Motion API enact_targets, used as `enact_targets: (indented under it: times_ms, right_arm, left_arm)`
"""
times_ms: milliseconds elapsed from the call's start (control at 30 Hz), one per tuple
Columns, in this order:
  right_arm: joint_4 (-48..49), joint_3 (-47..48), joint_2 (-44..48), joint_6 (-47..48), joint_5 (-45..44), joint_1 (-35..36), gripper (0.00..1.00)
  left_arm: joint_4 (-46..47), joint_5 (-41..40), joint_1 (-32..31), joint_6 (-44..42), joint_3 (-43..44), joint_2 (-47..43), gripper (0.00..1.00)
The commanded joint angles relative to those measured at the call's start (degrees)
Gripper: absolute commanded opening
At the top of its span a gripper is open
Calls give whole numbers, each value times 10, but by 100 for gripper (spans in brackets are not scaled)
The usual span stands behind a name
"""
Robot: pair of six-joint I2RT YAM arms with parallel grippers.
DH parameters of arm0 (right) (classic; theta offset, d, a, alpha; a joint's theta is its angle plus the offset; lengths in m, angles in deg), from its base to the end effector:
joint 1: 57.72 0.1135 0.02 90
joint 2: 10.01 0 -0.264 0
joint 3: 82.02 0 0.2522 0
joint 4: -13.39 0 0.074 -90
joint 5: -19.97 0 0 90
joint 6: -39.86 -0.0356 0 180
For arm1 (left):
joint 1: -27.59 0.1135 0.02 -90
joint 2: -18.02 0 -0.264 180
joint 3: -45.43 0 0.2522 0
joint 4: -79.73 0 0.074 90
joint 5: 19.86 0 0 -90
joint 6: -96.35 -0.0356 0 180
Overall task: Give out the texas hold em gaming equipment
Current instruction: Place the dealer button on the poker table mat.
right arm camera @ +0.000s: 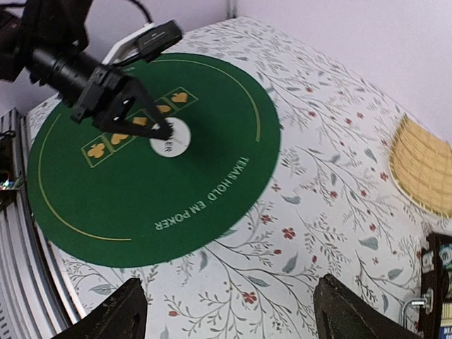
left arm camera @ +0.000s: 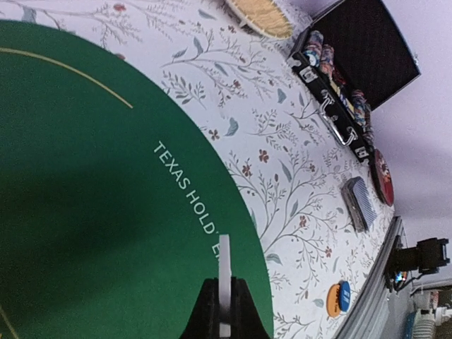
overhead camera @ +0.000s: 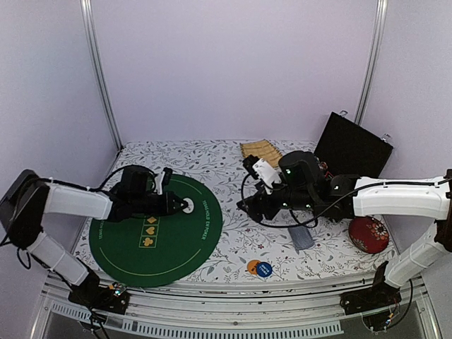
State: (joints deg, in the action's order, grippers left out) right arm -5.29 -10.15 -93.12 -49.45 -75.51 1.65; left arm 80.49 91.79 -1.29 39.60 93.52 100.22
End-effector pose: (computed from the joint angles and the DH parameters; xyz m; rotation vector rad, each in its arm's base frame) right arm 0.1713 0.2827 0.2718 -1.0159 1.8754 0.5152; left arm 0.2410 -0.1479 0.1748 0.1478 2.2866 -1.0073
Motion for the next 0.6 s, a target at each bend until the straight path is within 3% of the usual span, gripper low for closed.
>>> enact_targets:
  times_ms: [0, 267, 367, 467, 567]
  right_arm:
    - [-58, -20, 14, -92, 52, -48, 84]
    - [-198, -5, -21, -149, 61, -57, 86]
    - [-234, -3, -45, -158, 63, -41, 87]
    - [-268, 8, -84, -157, 58, -6, 90]
    - [-296, 18, -120, -156, 67, 23, 94]
  left_arm:
    - [81, 68, 12, 26, 36, 100, 0]
    - [119, 104, 20, 68, 52, 219, 0]
    - [85, 77, 20, 55, 65, 228, 17]
    - [55, 41, 20, 46, 72, 211, 49]
    - [12, -14, 19, 29, 73, 166, 68]
